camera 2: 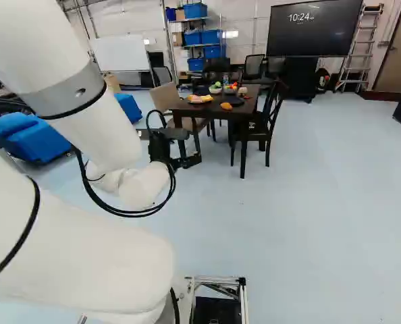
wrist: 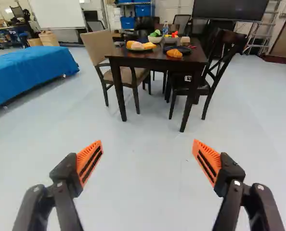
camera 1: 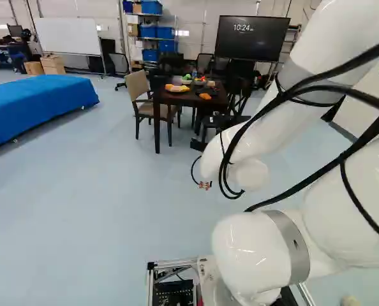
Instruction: Move the croissant to the empty plate
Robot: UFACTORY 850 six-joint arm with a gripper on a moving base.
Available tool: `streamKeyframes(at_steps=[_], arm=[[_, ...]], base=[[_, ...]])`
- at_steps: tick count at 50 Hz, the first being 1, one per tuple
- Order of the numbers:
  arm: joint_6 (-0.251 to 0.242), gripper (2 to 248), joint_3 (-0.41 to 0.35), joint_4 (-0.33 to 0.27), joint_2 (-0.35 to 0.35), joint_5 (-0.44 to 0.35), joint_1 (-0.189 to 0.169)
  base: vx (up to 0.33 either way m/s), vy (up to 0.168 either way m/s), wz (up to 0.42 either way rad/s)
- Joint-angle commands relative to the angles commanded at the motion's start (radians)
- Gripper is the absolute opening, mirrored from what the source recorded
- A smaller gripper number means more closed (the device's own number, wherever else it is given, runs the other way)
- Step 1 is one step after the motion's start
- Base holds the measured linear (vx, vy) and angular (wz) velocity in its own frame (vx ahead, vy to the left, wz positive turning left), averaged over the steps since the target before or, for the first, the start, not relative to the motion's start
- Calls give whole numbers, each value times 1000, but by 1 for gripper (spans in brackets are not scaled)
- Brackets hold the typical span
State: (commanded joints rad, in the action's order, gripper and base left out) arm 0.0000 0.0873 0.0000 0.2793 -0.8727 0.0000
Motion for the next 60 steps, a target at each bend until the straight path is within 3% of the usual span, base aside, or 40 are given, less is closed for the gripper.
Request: streamKeyframes(at_steps=[36, 60], arm=[[0, 247, 0, 0, 0, 0, 0], [0, 247, 0, 0, 0, 0, 0]], base=[[16, 9, 44], [112, 1, -5]])
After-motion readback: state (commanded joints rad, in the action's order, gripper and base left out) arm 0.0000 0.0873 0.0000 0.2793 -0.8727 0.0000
